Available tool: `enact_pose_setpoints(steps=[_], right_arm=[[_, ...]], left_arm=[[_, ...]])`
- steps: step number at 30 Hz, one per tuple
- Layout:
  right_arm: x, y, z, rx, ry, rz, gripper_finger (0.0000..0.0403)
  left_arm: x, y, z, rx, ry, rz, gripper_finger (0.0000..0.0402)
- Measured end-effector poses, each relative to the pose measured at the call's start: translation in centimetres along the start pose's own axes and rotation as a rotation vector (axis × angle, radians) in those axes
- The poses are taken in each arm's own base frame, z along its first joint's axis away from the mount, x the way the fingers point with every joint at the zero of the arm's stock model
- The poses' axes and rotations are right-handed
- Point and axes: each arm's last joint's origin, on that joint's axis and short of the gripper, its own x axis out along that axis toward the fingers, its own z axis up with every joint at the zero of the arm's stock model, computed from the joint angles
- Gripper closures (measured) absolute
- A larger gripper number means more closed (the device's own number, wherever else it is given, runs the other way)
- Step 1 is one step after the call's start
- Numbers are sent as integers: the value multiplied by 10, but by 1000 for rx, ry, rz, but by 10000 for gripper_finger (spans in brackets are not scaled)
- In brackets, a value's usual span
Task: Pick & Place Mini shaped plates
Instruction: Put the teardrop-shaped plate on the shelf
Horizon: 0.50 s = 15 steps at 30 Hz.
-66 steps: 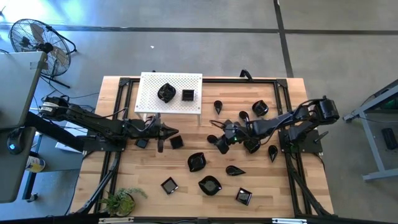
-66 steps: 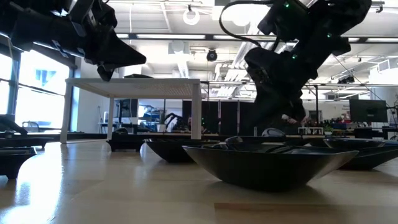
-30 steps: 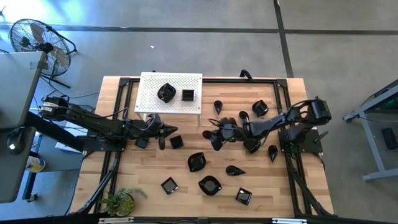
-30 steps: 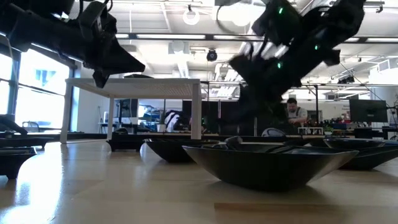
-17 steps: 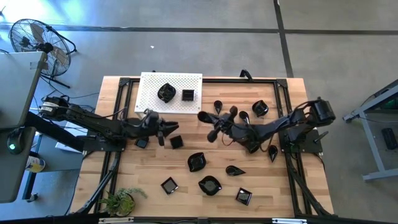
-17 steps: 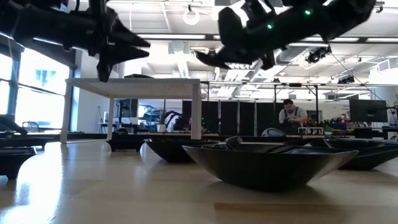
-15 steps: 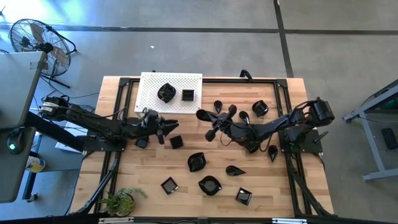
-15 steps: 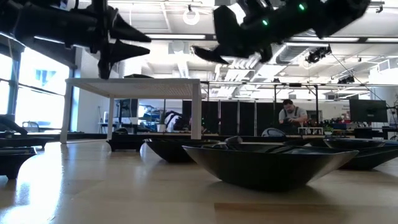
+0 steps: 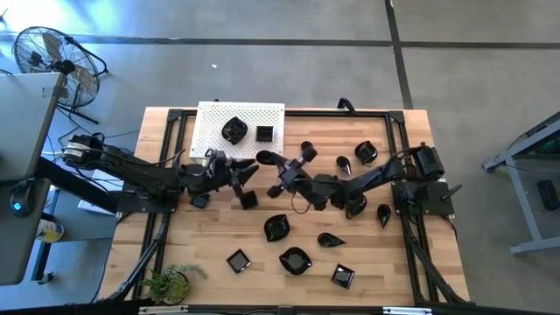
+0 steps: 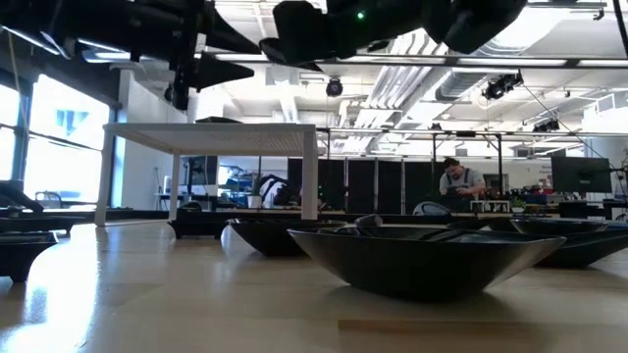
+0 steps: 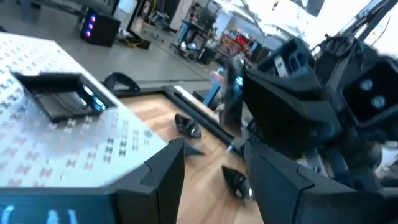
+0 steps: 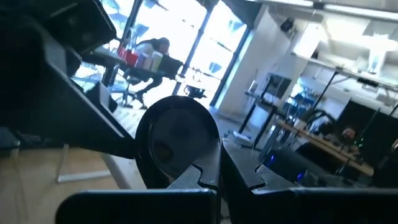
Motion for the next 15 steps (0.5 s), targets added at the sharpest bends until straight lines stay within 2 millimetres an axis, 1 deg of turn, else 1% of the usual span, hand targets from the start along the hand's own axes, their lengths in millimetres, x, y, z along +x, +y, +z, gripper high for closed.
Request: enact_pose_setpoints(steps=[5,15], right_arm=[[-3,2,4,17,-27,16,403],[-2,1,5,36,-54,34,403]], left_arm=[[0,-1,2,-10,-29,21,236],[1,-5,5,-20,-20,-42,236]])
